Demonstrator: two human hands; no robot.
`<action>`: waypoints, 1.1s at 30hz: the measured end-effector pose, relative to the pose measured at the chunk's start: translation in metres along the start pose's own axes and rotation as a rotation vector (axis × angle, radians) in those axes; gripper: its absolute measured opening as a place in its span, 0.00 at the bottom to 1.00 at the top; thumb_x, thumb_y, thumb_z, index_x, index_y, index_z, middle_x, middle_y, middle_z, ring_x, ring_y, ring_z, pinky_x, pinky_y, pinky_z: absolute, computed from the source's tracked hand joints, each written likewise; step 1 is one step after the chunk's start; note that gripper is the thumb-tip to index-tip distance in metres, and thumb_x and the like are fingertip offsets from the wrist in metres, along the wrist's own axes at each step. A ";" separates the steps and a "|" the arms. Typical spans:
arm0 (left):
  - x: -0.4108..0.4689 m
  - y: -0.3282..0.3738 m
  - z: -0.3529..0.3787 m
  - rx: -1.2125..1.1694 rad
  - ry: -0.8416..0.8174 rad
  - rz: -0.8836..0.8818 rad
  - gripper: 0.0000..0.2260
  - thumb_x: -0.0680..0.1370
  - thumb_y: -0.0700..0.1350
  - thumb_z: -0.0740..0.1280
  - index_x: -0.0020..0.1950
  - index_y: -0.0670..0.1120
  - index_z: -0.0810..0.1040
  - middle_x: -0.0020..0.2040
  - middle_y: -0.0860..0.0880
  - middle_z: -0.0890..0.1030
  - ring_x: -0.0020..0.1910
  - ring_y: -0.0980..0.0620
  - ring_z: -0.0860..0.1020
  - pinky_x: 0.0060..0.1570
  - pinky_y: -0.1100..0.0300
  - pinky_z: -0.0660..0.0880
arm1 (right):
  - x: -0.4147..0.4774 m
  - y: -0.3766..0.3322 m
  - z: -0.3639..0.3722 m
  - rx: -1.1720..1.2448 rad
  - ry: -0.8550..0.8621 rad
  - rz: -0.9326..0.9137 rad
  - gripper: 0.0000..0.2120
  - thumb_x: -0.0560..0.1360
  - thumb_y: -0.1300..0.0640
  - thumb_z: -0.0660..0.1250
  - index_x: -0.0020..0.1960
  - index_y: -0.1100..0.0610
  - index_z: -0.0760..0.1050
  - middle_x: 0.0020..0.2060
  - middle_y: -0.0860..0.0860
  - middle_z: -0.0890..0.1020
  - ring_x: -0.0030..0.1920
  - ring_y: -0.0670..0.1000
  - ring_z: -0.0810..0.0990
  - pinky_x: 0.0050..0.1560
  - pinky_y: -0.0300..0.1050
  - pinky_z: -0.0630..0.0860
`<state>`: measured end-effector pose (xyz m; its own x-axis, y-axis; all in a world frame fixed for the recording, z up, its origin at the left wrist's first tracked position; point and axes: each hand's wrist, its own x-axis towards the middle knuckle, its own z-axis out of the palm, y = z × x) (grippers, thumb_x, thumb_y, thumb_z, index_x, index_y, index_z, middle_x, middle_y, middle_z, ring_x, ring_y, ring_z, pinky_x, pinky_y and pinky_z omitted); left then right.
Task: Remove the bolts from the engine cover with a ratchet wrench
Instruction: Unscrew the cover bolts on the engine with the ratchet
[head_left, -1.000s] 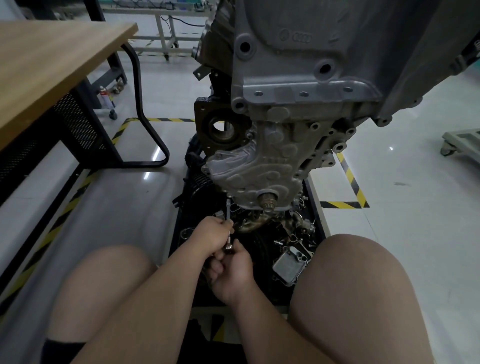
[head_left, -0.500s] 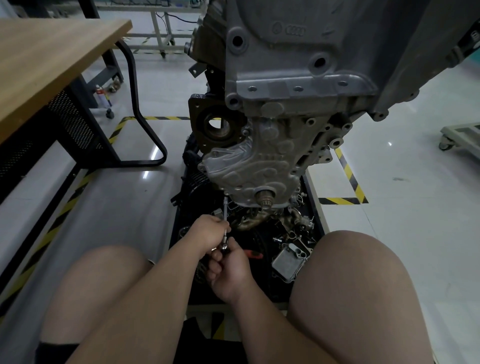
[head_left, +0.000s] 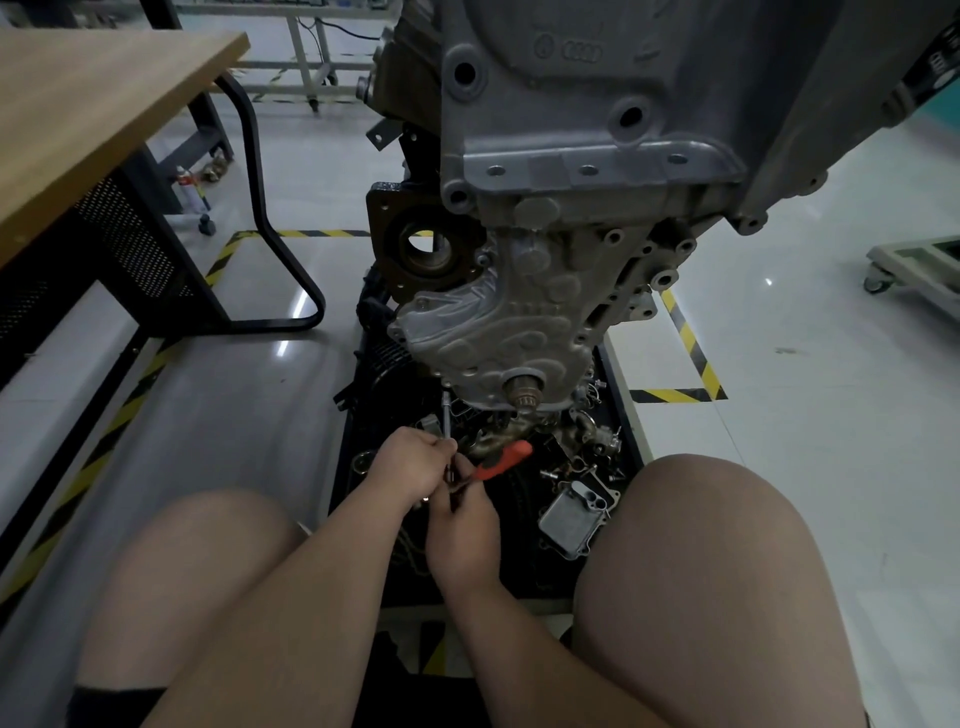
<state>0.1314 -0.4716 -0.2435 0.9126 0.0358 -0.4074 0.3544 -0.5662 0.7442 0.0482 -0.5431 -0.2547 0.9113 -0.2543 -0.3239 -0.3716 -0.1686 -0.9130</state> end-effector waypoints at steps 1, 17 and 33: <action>0.000 0.000 0.000 -0.003 -0.004 -0.003 0.18 0.79 0.49 0.65 0.30 0.48 0.82 0.24 0.49 0.79 0.25 0.59 0.76 0.29 0.63 0.70 | 0.000 0.000 -0.001 -0.115 0.001 -0.022 0.15 0.82 0.51 0.58 0.66 0.55 0.70 0.51 0.54 0.83 0.50 0.53 0.81 0.51 0.50 0.78; -0.003 0.007 -0.004 -0.041 -0.069 -0.073 0.15 0.81 0.48 0.62 0.38 0.47 0.82 0.31 0.49 0.79 0.24 0.55 0.73 0.21 0.69 0.65 | 0.008 -0.014 0.001 0.875 -0.182 0.574 0.23 0.84 0.46 0.50 0.41 0.58 0.75 0.22 0.50 0.71 0.19 0.47 0.61 0.27 0.41 0.60; 0.003 -0.001 -0.001 0.141 0.023 0.050 0.18 0.78 0.49 0.66 0.28 0.49 0.77 0.20 0.54 0.74 0.20 0.61 0.73 0.20 0.70 0.63 | 0.007 -0.009 0.003 0.699 -0.219 0.613 0.30 0.80 0.35 0.49 0.39 0.57 0.74 0.22 0.49 0.69 0.21 0.46 0.63 0.26 0.37 0.61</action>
<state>0.1343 -0.4702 -0.2452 0.9333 0.0221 -0.3584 0.2776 -0.6776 0.6811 0.0585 -0.5403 -0.2498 0.6328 0.0865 -0.7695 -0.6696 0.5602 -0.4876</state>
